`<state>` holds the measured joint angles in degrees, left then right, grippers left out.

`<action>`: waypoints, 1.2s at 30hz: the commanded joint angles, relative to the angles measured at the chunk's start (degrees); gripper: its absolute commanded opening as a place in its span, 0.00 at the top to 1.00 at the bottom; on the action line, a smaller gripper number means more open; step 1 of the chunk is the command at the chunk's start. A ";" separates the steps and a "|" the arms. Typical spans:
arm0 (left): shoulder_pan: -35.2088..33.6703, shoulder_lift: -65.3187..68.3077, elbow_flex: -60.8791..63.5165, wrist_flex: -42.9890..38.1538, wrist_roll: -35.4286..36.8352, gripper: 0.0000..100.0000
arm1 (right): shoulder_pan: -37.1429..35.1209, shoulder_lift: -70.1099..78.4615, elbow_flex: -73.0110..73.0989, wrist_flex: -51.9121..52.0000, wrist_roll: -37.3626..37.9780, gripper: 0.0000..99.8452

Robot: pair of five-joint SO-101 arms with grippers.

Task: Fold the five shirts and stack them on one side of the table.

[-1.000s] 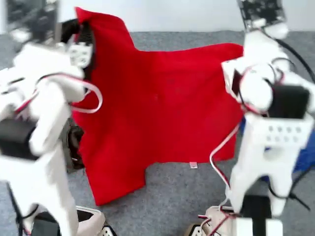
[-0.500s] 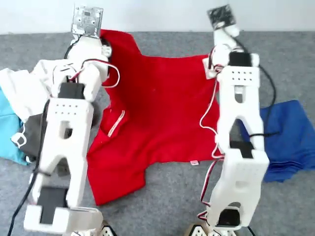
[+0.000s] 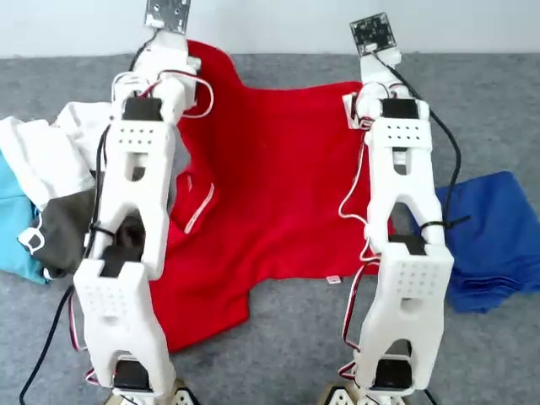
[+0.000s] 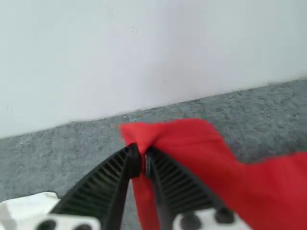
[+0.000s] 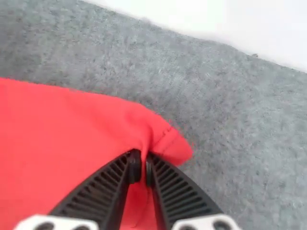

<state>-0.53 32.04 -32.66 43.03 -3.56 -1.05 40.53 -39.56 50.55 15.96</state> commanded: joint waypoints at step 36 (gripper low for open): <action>2.37 -9.93 -49.36 57.49 -2.20 0.99 | -2.68 -9.98 -50.29 52.44 0.26 0.99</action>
<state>-0.09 31.08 -76.53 99.38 -5.58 -3.16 41.05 -86.77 100.57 15.96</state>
